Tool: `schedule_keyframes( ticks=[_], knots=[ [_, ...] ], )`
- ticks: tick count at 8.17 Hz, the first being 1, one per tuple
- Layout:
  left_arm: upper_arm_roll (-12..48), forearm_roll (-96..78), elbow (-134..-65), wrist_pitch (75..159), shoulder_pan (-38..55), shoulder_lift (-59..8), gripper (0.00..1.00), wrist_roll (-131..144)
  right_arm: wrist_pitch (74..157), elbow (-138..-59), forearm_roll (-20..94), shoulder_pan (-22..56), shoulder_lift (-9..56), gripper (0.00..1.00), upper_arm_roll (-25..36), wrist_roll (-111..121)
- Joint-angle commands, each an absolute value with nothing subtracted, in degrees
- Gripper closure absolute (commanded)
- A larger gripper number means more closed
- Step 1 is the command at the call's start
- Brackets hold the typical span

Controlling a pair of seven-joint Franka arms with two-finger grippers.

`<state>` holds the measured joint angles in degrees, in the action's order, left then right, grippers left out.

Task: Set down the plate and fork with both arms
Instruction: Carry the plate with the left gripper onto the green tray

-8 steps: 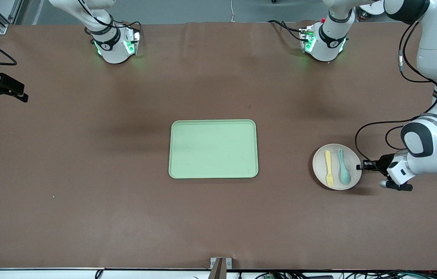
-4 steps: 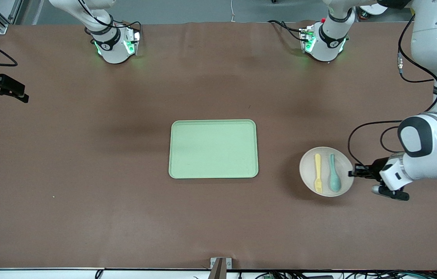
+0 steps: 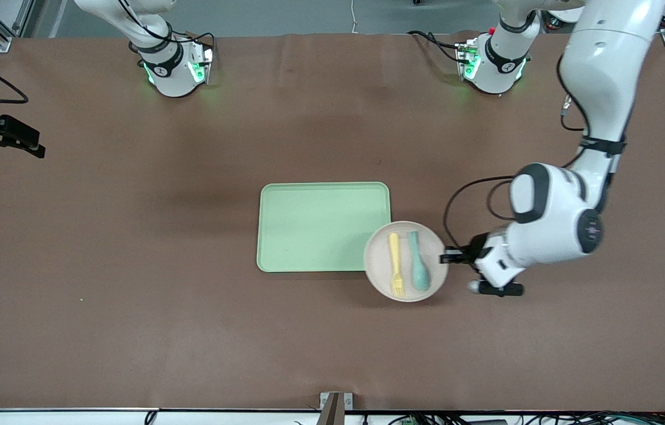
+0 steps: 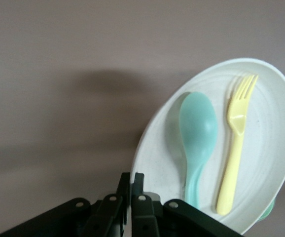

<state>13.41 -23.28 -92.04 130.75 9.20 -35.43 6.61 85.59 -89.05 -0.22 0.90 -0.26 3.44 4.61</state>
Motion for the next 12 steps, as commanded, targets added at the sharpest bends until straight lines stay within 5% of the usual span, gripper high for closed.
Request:
schedule_keyframes(
  ticks=[1,8,10,12],
  knots=[
    [13.3,-24.6,-92.6,137.8,15.0,-38.5,1.0,12.0,85.5,-88.8,-0.4,1.2,0.3,0.01,3.5,3.6],
    [15.9,-26.3,-106.1,150.5,18.2,-38.3,0.99,11.4,86.3,-88.7,-0.4,3.0,0.8,0.01,3.5,1.5],
    [15.9,-26.3,-106.2,150.4,18.1,-38.1,0.45,11.9,89.9,-88.6,0.0,8.9,3.1,0.01,3.4,-5.5],
    [15.9,-26.4,-106.2,150.0,17.0,-34.2,0.12,12.7,95.8,-88.6,0.0,17.9,8.3,0.01,3.4,-14.6]
  ],
)
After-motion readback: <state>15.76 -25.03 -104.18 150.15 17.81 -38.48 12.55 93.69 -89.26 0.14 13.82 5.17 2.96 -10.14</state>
